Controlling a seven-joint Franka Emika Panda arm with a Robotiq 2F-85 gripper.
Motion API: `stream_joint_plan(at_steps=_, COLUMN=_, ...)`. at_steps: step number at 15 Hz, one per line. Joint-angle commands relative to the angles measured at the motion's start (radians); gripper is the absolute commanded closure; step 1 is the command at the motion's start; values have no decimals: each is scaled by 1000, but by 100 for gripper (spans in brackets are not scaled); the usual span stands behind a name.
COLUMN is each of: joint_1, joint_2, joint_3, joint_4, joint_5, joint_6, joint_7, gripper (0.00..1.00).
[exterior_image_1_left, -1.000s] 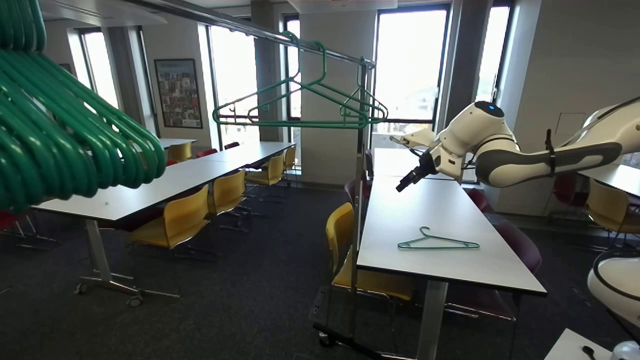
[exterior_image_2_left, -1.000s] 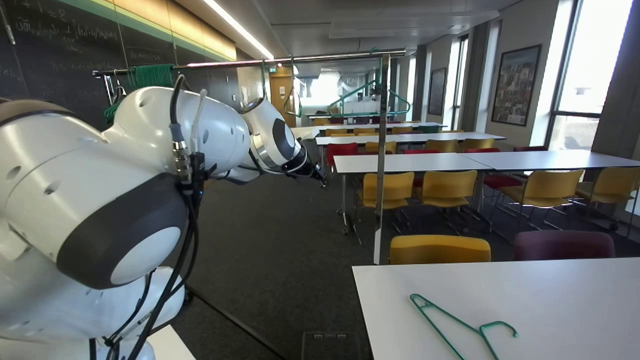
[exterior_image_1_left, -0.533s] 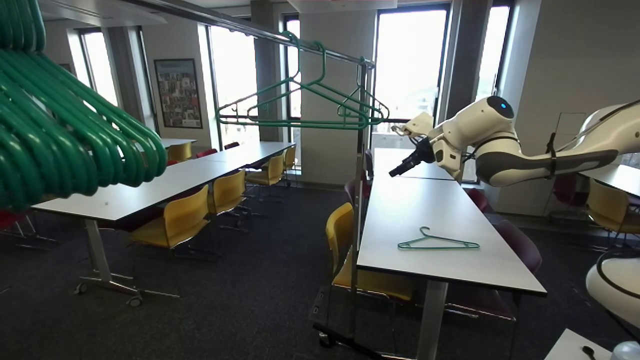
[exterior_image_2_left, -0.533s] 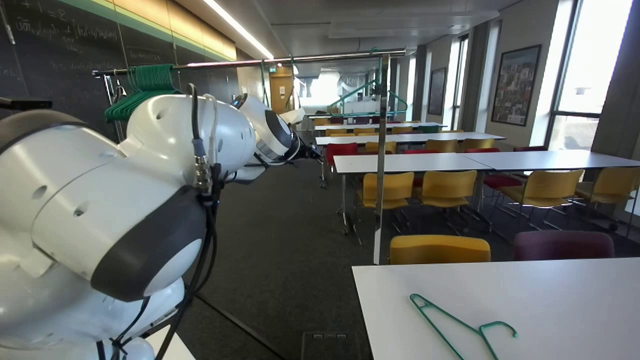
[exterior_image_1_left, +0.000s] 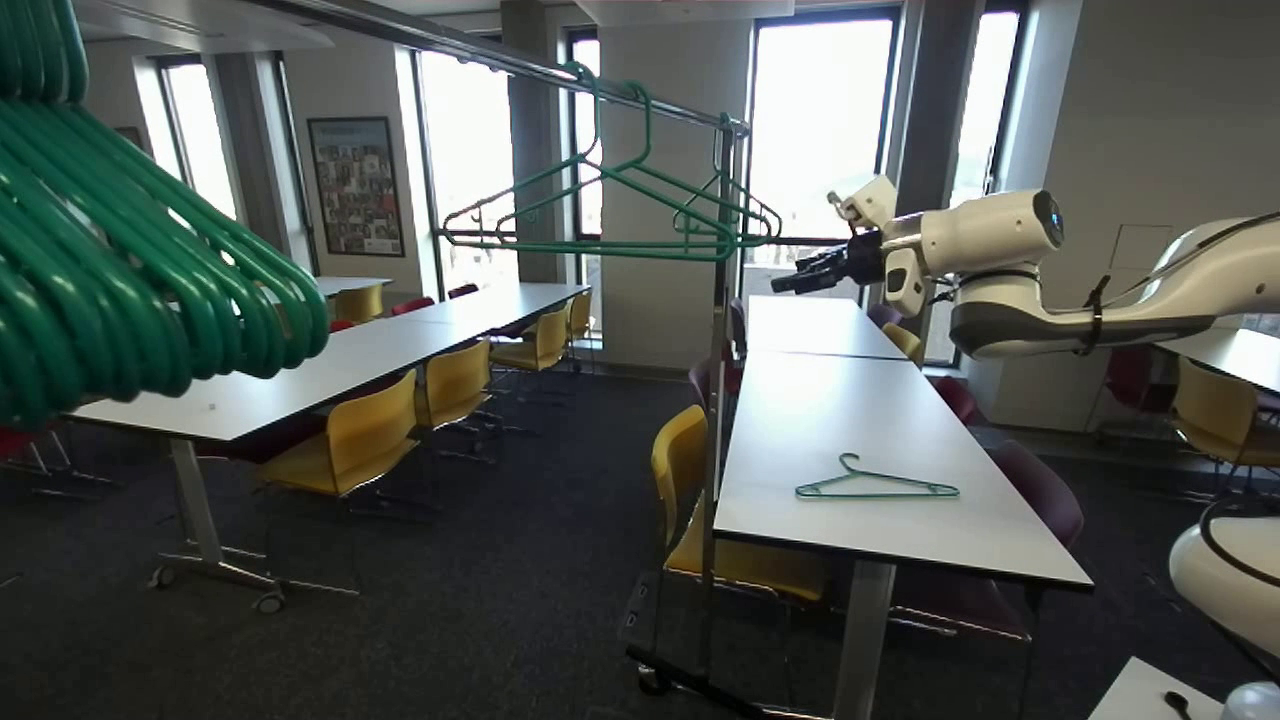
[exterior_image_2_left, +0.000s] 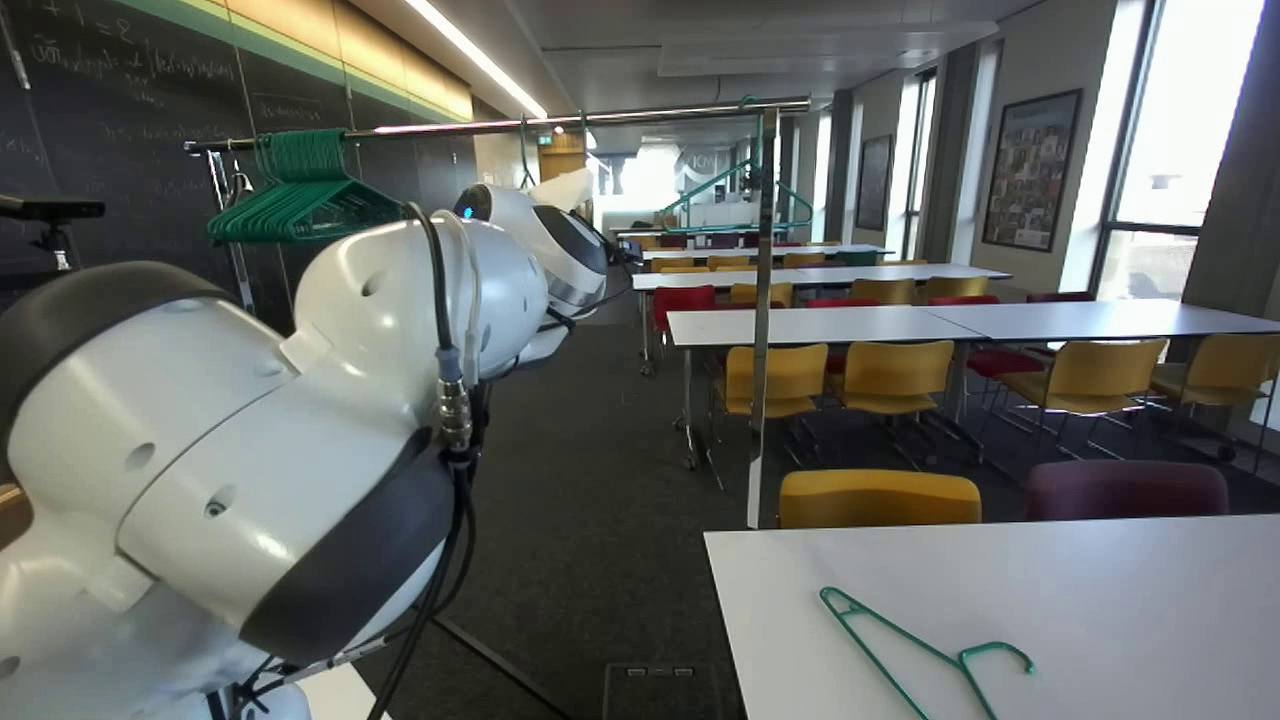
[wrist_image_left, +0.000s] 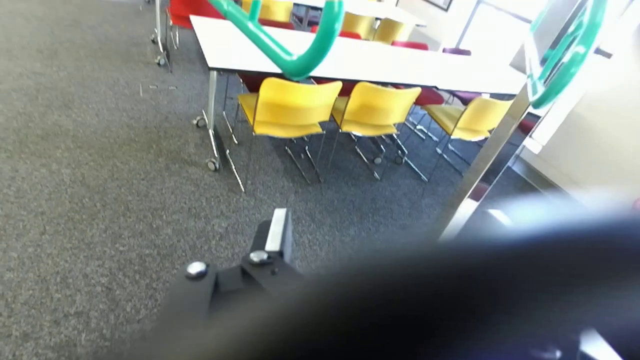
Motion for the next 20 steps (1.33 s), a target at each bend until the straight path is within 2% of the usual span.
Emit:
stream_joint_plan(at_steps=1, joint_1=47, joint_2=54, joint_3=-51, joint_4=52, joint_5=-155, joint_6=153, joint_7=119, gripper=0)
stream_joint_plan(at_steps=3, joint_1=74, joint_2=75, joint_3=-80, joint_4=78, joint_5=-218, joint_6=240, joint_7=180, gripper=0)
stream_joint_plan(at_steps=4, joint_1=110, joint_2=116, joint_3=-95, joint_4=86, joint_5=-248, joint_6=253, joint_7=196, gripper=0)
stream_joint_plan(at_steps=7, joint_1=172, joint_2=173, joint_3=-140, joint_4=106, joint_5=-239, joint_6=315, joint_7=235, gripper=0)
stream_joint_plan(at_steps=8, joint_1=94, joint_2=68, joint_3=-123, joint_4=86, joint_5=-221, joint_6=322, joint_7=242, gripper=0)
stream_joint_plan(at_steps=13, joint_1=152, joint_2=114, joint_3=-156, joint_4=99, joint_5=-218, joint_6=338, joint_7=244, gripper=0)
stream_joint_plan(at_steps=20, joint_1=209, joint_2=6, joint_3=-167, joint_4=166, joint_5=-225, joint_6=327, joint_7=226, gripper=0)
